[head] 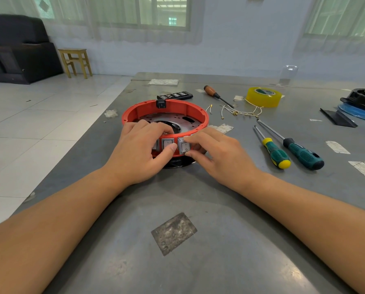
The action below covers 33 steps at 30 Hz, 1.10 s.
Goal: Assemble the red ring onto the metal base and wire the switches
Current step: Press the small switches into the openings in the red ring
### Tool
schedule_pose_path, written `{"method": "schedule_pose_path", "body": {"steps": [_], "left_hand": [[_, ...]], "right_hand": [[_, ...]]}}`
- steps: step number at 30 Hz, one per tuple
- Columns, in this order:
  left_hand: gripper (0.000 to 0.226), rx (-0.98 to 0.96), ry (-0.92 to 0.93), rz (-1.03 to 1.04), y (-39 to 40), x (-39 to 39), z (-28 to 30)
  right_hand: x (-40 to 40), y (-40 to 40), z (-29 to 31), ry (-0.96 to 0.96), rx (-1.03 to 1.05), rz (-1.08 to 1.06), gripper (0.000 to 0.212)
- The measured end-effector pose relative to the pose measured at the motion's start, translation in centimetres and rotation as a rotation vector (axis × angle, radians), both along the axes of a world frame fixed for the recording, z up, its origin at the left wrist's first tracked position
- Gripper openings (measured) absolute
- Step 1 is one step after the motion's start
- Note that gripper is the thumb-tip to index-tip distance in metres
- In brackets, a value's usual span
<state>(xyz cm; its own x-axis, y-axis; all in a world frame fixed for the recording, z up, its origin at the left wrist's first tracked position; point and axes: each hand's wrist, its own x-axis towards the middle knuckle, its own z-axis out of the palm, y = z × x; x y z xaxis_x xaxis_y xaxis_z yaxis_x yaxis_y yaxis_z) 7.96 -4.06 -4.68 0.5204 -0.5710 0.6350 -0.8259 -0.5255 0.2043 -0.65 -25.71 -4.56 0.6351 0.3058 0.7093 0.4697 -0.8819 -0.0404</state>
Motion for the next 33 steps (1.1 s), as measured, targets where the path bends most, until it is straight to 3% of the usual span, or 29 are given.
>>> {"method": "schedule_pose_path", "body": {"steps": [10, 17, 25, 33], "left_hand": [[0.047, -0.017, -0.009, 0.015, -0.4, 0.1, 0.1], [0.052, -0.053, 0.038, -0.033, 0.0, 0.4, 0.2], [0.046, -0.055, 0.082, -0.113, 0.7, 0.6, 0.4], [0.053, -0.043, 0.097, -0.087, 0.3, 0.3, 0.6]], "right_hand": [[0.3, 0.3, 0.1, 0.017, -0.023, -0.070, 0.031], [0.8, -0.5, 0.3, 0.122, -0.028, -0.193, 0.069], [0.9, -0.5, 0.2, 0.162, 0.061, -0.130, 0.047], [0.9, -0.2, 0.5, 0.198, 0.147, -0.098, 0.040]]}}
